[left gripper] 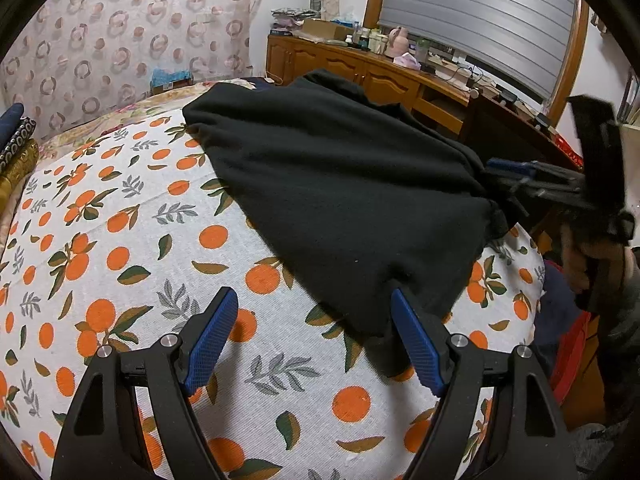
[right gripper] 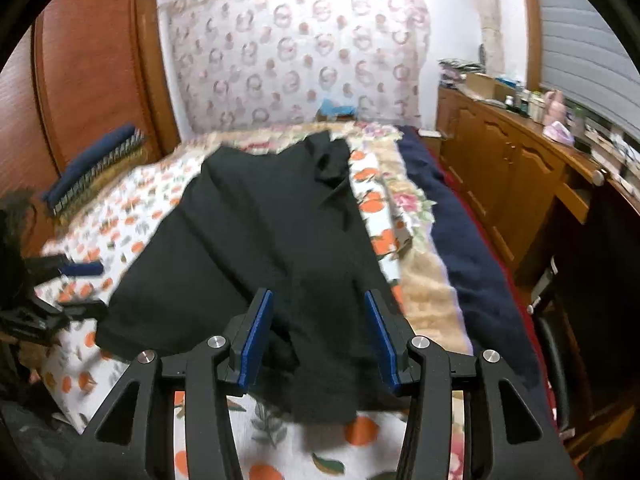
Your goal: Fold small clothes
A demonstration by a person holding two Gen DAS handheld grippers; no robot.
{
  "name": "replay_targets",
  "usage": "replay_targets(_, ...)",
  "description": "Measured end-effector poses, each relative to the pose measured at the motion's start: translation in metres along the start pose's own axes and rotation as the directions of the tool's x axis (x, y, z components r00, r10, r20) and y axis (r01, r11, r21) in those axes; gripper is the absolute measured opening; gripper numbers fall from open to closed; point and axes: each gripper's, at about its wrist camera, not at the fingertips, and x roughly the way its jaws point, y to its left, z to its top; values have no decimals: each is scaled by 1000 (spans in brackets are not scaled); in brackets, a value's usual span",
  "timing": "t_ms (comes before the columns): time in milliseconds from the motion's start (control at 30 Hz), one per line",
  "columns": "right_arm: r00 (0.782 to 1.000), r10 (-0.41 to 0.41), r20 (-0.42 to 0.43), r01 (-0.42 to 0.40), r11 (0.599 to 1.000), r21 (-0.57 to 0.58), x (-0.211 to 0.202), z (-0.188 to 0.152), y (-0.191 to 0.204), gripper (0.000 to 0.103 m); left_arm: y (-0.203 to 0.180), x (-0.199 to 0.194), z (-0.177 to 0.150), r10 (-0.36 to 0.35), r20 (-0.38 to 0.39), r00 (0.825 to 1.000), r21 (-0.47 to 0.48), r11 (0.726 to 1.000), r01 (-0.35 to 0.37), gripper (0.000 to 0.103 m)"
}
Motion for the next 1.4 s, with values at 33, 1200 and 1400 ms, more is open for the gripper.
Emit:
replay_targets(33, 1000, -11, -18, 11, 1000, -29, 7, 2, 2, 49, 0, 0, 0, 2, 0, 1000, -2, 1000, -2, 80)
replay_targets(1200, 995, -84, -49, 87, 994, 59, -25, -11, -68, 42, -4, 14, -1, -237, -65, 969, -44, 971, 234, 9)
replay_targets(1400, 998, -52, -29, 54, 996, 77, -34, -15, -60, 44, 5, -34, 15, -239, 81, 967, -41, 969, 243, 7)
